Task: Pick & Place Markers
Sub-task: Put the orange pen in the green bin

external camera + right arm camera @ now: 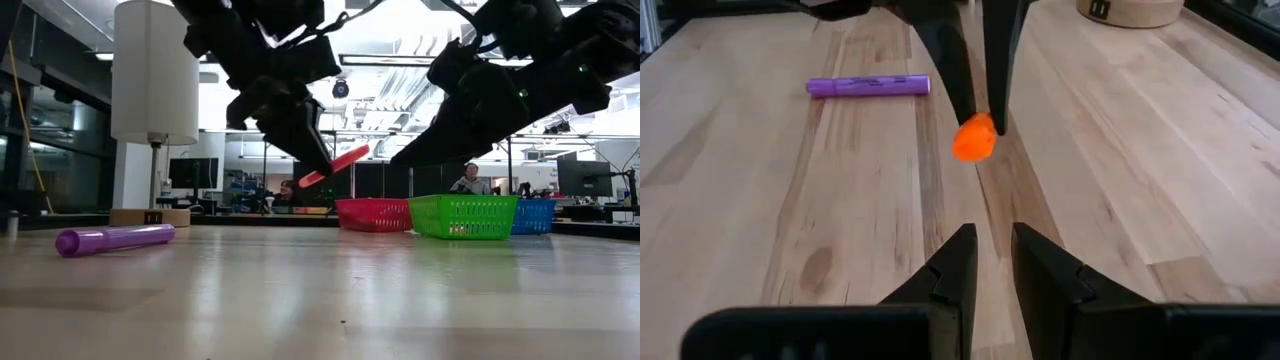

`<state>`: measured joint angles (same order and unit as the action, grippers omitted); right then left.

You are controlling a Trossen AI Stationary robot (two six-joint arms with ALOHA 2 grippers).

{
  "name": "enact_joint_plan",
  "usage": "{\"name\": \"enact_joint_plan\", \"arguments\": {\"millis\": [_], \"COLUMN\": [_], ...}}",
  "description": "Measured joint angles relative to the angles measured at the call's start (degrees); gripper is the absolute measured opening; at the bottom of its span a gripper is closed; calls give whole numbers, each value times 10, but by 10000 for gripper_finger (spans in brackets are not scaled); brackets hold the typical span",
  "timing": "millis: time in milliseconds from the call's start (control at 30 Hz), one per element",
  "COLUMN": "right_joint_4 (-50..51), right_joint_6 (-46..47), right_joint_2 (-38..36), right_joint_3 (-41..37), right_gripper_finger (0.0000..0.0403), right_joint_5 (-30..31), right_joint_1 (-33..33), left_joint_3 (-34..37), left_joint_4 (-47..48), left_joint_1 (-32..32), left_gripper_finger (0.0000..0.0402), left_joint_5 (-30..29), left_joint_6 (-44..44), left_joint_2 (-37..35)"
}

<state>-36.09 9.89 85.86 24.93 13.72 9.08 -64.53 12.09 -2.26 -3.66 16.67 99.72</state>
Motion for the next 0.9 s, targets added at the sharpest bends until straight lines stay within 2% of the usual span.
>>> {"name": "enact_joint_plan", "arguments": {"millis": [67, 233, 533, 633, 900], "right_joint_4": [0, 0, -11, -30, -44], "right_joint_6": [-6, -1, -12, -23, -40], "right_joint_2": [0, 0, 0, 0, 0], "right_joint_3": [0, 0, 0, 0, 0], "right_gripper_finger": [55, 55, 62, 85, 176], "right_joint_5": [3, 52, 38, 21, 40], "right_joint_1": [-1, -1, -1, -1, -1], "left_joint_3": [0, 0, 0, 0, 0], "left_joint_4": [-9, -18, -26, -36, -39], "left_joint_1": [0, 0, 0, 0, 0], "left_gripper_finger": [25, 25, 25, 25, 25], "left_joint_5": [0, 0, -1, -4, -6], "left_joint_6": [0, 0, -4, -4, -4], "left_joint_2": [0, 0, 0, -1, -1]}}
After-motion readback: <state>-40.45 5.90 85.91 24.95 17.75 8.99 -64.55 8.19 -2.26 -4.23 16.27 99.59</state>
